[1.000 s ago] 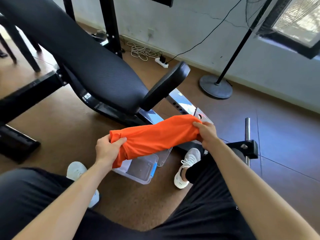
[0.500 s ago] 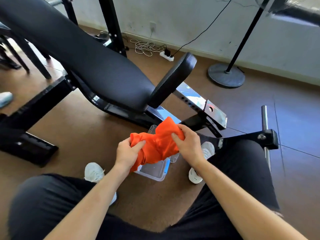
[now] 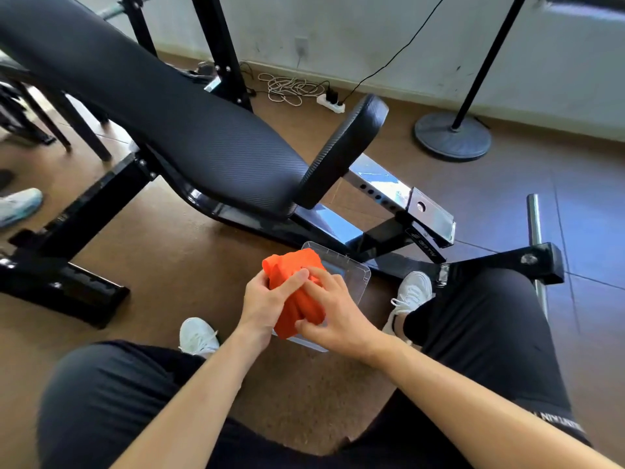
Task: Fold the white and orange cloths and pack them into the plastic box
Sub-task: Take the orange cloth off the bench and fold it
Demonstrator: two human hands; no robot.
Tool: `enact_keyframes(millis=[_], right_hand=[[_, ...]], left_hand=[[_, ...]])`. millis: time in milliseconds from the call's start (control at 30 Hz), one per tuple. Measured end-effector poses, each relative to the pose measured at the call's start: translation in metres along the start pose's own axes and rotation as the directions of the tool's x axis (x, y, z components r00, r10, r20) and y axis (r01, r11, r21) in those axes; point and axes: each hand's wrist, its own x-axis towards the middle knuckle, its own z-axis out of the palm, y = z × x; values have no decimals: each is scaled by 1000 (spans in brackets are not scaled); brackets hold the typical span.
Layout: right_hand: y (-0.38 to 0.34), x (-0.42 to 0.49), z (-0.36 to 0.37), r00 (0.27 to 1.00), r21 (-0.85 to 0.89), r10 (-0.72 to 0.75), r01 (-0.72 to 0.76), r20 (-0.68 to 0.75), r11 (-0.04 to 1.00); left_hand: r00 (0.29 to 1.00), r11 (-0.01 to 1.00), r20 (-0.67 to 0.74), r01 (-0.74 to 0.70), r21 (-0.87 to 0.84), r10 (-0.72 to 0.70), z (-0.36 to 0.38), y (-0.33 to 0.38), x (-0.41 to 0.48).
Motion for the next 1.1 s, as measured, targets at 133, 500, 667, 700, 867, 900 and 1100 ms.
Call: enact_keyframes(millis=[133, 500, 667, 700, 867, 900, 1100], right_hand=[[-3, 0, -10, 997, 322, 74, -65, -17, 945], [13, 14, -46, 958, 414, 245, -164, -150, 895], [6, 5, -41, 996, 20, 65, -64, -65, 998], [4, 4, -39, 998, -6, 41, -41, -56, 999], [0, 4, -46, 996, -93, 22, -15, 81, 996], [1, 4, -45, 995, -99, 26, -16, 92, 995], [10, 8, -41, 998, -65, 13, -17, -68, 998]], left_hand=[[999, 999, -26, -47, 18, 48, -11, -1, 8], [849, 857, 386, -465, 221, 361, -37, 16, 4], [761, 762, 512, -585, 276, 399, -43, 13, 4], [760, 754, 521, -587, 294, 388, -43, 10, 5], [728, 638, 594, -645, 421, 343, -45, -1, 9], [716, 610, 604, -663, 434, 349, -45, -1, 9], [750, 662, 558, -624, 416, 356, -47, -2, 11]])
